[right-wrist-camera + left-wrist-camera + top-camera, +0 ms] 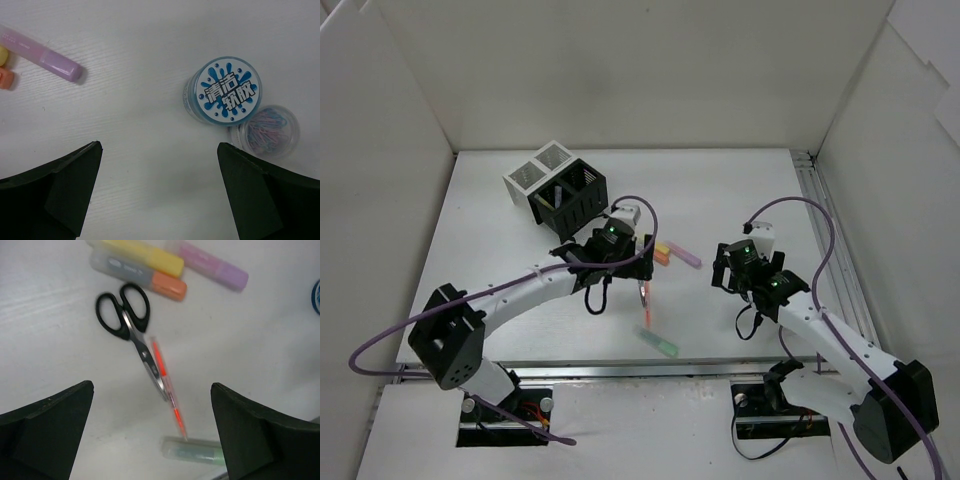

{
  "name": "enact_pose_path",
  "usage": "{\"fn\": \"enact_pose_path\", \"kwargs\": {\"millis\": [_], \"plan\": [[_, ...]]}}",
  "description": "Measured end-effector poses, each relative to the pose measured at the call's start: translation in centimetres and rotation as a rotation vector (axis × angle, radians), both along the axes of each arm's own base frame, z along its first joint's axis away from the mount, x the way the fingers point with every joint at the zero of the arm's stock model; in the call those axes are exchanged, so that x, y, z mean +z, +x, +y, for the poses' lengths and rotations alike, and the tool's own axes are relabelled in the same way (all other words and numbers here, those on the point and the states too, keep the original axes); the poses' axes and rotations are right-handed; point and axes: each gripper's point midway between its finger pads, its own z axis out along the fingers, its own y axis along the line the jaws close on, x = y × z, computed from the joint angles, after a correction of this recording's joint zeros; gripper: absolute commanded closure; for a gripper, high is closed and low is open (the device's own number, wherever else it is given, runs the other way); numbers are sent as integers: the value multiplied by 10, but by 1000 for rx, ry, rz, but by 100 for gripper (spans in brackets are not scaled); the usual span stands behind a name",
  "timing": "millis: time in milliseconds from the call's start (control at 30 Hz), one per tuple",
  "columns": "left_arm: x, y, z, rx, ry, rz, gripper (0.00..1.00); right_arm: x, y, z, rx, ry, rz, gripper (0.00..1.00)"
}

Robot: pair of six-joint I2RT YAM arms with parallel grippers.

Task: Sort the stationery into containers
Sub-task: Place the pen in the storage box, then pick up the pen from the center of the board.

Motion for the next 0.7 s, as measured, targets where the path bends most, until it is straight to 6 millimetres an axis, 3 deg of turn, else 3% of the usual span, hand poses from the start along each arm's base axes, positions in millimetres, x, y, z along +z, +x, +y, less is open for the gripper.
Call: {"fn": "enact_pose_path", "kwargs": {"millis": [133,233,367,533,700], "plan": [[-24,-41,-22,-51,39,103,7,1,-4,-5,-17,-14,2,2],[-42,-59,-36,-72,100,167,10,0,-5,-7,-18,-20,9,2],[-60,-69,-53,-81,157,220,18,-1,-7,-8,-19,-23,16,2],[-79,-75,-49,-53,213,273,25,-2,-8,-8,-20,-24,22,2],[-92,-77,-50,-46,243,303,39,-3,-8,-8,-18,-23,31,2]]}}
